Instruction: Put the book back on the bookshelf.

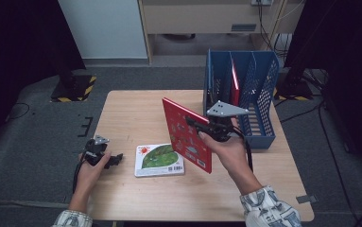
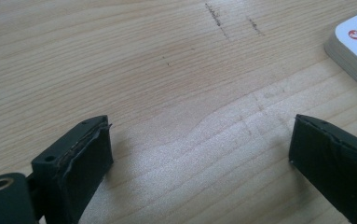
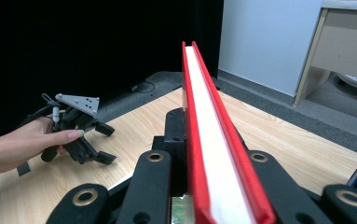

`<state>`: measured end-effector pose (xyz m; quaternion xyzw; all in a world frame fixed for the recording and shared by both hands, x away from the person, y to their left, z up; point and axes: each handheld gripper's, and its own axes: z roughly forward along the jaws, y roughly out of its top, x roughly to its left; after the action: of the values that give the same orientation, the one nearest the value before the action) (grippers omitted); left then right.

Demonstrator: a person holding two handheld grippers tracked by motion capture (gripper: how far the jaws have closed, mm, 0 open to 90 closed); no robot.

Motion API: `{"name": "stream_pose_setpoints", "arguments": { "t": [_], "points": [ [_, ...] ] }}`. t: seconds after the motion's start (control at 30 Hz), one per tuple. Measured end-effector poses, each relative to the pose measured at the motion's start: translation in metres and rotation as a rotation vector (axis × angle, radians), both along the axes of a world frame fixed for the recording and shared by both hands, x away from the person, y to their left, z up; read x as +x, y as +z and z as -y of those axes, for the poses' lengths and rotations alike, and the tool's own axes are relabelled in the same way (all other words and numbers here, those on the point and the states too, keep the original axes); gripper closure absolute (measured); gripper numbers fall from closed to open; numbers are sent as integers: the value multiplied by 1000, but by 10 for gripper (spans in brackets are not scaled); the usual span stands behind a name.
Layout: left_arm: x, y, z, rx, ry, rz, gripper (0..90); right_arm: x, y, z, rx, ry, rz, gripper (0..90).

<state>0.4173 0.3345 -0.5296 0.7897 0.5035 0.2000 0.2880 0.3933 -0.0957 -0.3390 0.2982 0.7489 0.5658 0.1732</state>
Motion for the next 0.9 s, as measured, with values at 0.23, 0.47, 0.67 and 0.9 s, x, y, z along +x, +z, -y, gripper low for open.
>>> {"name": "stream_pose_setpoints", "arguments": {
  "t": [0.23,0.47,0.67,0.9],
  "points": [
    [0,-1,1,-9,0,0,44,-5,-2,8,3,-6,0,790],
    [0,-2,1,-22,5,4,32,-10,-2,18,11,-11,-2,790],
    [0,-3,1,-26,5,6,24,-15,-3,26,9,-17,-1,790],
    [-1,-4,1,-24,0,13,16,-21,-4,34,15,-24,-3,790]
  ]
}}
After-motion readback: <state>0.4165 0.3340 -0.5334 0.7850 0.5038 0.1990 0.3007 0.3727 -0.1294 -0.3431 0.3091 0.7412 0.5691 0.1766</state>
